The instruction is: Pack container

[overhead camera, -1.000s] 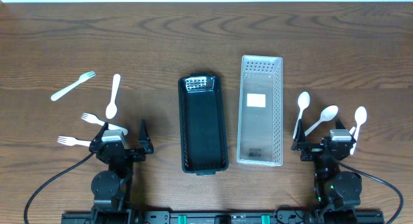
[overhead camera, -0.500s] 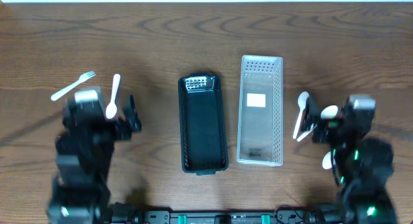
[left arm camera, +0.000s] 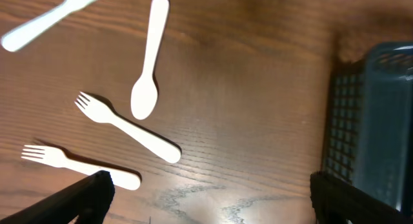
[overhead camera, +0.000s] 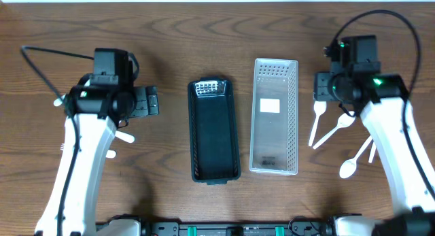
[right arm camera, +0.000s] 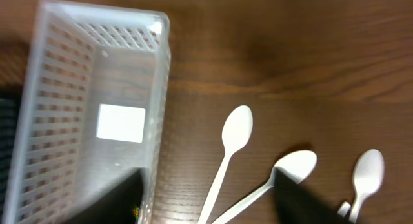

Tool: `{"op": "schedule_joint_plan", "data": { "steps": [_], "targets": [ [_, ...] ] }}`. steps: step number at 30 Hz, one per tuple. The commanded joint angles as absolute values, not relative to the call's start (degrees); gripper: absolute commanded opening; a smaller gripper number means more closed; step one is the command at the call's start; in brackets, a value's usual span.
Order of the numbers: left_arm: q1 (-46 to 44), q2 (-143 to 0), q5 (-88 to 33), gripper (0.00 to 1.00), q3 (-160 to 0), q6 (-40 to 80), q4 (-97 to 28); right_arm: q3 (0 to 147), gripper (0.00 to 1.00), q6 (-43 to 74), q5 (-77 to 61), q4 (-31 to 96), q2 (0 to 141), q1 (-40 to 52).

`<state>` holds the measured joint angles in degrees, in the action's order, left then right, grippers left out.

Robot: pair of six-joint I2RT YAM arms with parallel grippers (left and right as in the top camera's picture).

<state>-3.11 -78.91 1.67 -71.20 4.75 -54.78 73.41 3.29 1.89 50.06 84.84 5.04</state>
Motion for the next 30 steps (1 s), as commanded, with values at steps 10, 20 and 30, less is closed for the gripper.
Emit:
{"op": "schedule_joint_plan", "data": {
  "steps": [10, 20, 30],
  "targets": [
    [-3.4, -90.9, 0.5, 0.22, -72.4, 5.1, -54.3, 74.7, 0.15, 3.1, 1.7, 46.7, 96.0, 4.8],
    [-3.7, -99.1, -5.8, 0.07, -72.4, 5.2, -53.0, 74.7, 0.16, -0.4, -6.5, 46.5, 104.3, 4.9],
    [-10.7, -103.3, -7.6, 0.06, -72.4, 4.3, -50.5, 74.7, 0.17, -9.2, -20.7, 46.3, 106.1, 5.0]
  ]
}}
